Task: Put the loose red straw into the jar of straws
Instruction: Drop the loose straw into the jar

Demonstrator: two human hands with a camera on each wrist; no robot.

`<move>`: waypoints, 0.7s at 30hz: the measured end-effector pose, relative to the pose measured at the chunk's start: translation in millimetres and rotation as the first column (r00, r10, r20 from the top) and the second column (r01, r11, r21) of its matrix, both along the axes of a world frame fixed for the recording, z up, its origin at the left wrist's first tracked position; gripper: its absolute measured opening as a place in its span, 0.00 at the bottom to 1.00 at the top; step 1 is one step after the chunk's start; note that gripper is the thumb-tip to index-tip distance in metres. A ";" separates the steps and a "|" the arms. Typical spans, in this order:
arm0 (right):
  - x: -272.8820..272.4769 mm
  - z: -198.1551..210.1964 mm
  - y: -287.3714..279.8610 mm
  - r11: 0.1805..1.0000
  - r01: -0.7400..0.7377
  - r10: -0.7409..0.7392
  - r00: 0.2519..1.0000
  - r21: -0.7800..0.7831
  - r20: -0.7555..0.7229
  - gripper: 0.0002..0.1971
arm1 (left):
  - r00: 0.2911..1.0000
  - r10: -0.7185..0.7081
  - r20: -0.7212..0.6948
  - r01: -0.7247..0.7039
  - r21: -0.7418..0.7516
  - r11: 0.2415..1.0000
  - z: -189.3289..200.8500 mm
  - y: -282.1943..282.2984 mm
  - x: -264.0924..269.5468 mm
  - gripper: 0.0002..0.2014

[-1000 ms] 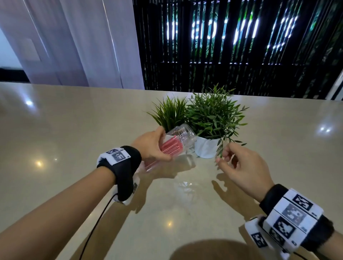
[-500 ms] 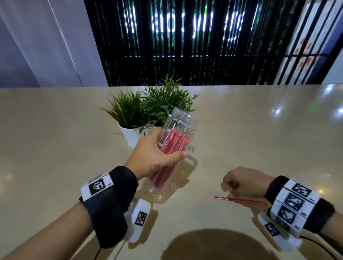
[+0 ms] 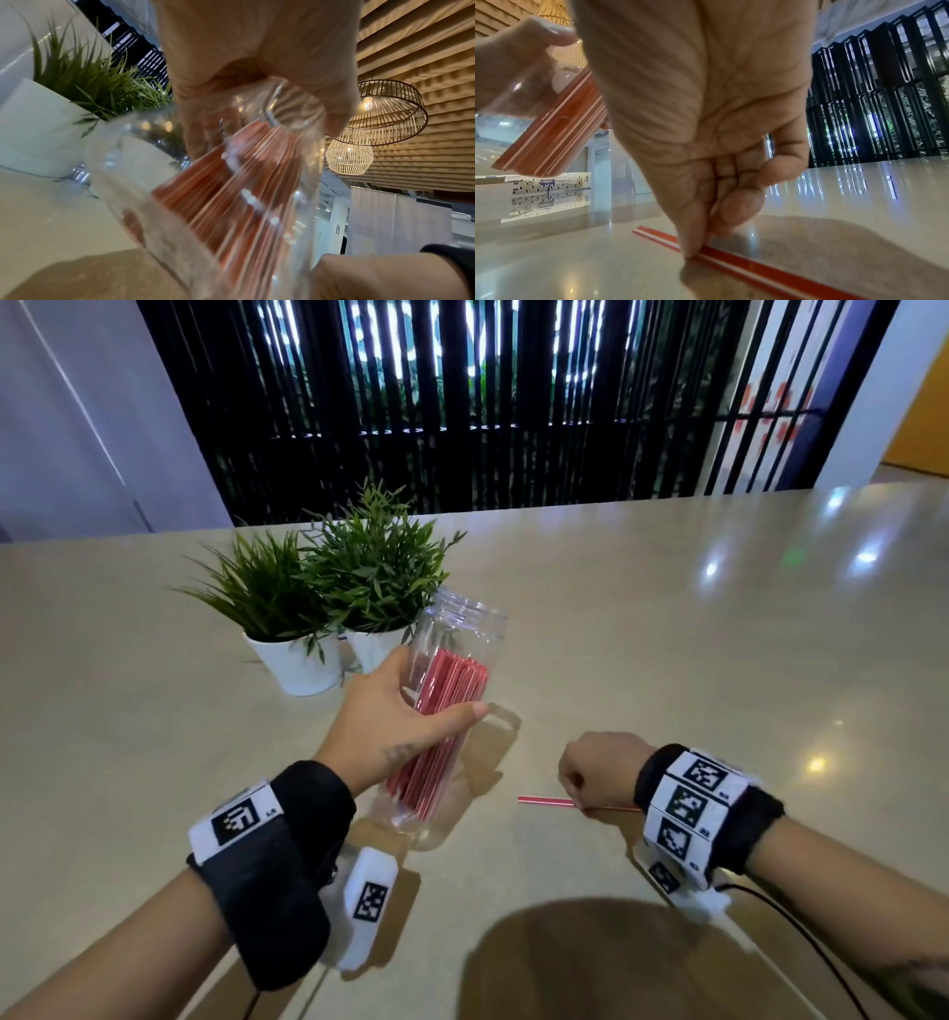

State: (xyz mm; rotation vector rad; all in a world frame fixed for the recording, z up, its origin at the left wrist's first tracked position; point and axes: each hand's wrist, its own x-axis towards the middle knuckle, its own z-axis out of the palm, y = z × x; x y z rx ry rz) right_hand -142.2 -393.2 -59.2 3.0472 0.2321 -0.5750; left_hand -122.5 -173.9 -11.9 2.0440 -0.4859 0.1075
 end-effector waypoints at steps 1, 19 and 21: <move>1.1 -1.3 -0.7 1.000 -0.002 0.002 1.000 -0.001 -0.014 0.05 | 1.000 0.002 -0.001 -0.002 0.008 1.000 -0.8 -1.3 -0.7 0.32; 22.4 134.3 -2.6 0.174 -0.319 -0.605 0.712 0.932 0.357 0.15 | 0.999 -0.008 -0.037 0.008 -0.003 1.000 -3.4 -17.0 -11.8 0.26; 22.2 143.5 7.6 0.175 -0.379 -0.603 0.688 0.909 0.404 0.21 | 0.999 -0.011 -0.031 0.010 -0.022 1.000 -5.7 -17.4 -13.5 0.29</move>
